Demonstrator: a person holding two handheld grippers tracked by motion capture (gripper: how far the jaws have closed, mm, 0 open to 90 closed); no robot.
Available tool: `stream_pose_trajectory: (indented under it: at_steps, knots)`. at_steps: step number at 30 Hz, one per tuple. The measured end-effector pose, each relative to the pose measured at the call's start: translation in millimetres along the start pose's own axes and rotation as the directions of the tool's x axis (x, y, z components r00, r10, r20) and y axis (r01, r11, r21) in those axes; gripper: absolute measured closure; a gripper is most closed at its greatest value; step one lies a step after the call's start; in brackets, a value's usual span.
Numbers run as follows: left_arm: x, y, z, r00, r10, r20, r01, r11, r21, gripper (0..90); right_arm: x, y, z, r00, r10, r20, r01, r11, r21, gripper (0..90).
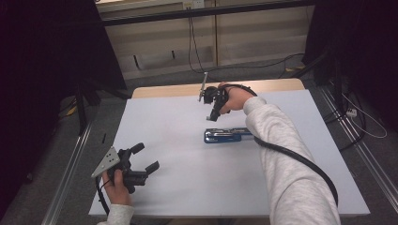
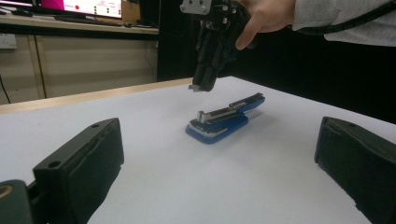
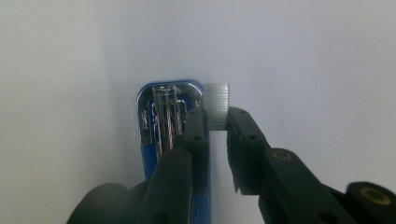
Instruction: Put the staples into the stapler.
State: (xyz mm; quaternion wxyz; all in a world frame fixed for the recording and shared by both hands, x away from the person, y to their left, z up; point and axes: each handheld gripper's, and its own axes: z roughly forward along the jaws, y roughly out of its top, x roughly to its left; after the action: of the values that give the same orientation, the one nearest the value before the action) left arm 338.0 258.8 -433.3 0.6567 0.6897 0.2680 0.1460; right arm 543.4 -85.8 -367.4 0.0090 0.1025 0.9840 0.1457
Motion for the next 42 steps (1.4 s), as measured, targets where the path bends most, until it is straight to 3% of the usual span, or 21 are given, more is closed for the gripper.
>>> stream_pose_trajectory:
  at_steps: [7,25,27,28,30,42]
  knots:
    - [-0.6,0.0,-0.9,1.0000,0.005,0.001,-0.005,0.9999,0.012,1.4,1.0,-2.5,-1.0,0.9999,0.012,-0.001,-0.012,1.000,-0.003,78.5]
    - [1.1,-0.5,0.4,0.9999,0.013,-0.006,-0.013,0.9993,0.036,1.5,11.9,-2.1,-2.4,0.9999,-0.008,-0.012,0.008,1.000,-0.014,78.5]
    - [0.6,-0.9,1.2,1.0000,-0.005,-0.005,0.005,0.9994,0.033,1.5,14.4,-3.7,-2.4,0.9999,-0.006,-0.014,0.006,1.000,-0.023,78.5]
    - [0.6,-0.9,1.2,1.0000,-0.005,-0.005,0.005,0.9994,0.033,1.6,16.3,-4.0,-2.6,0.9997,0.010,-0.024,-0.011,1.000,-0.015,78.5]
    - [1.0,-1.0,1.5,1.0000,-0.003,-0.004,0.003,0.9993,0.038,1.6,16.7,-5.2,-1.4,0.9997,-0.011,-0.021,0.010,1.000,-0.026,78.5]
    - [1.1,-1.4,2.7,0.9999,-0.012,-0.007,0.012,0.9991,0.040,1.6,22.9,-11.7,1.8,0.9987,-0.002,-0.050,0.000,1.000,-0.030,78.5]
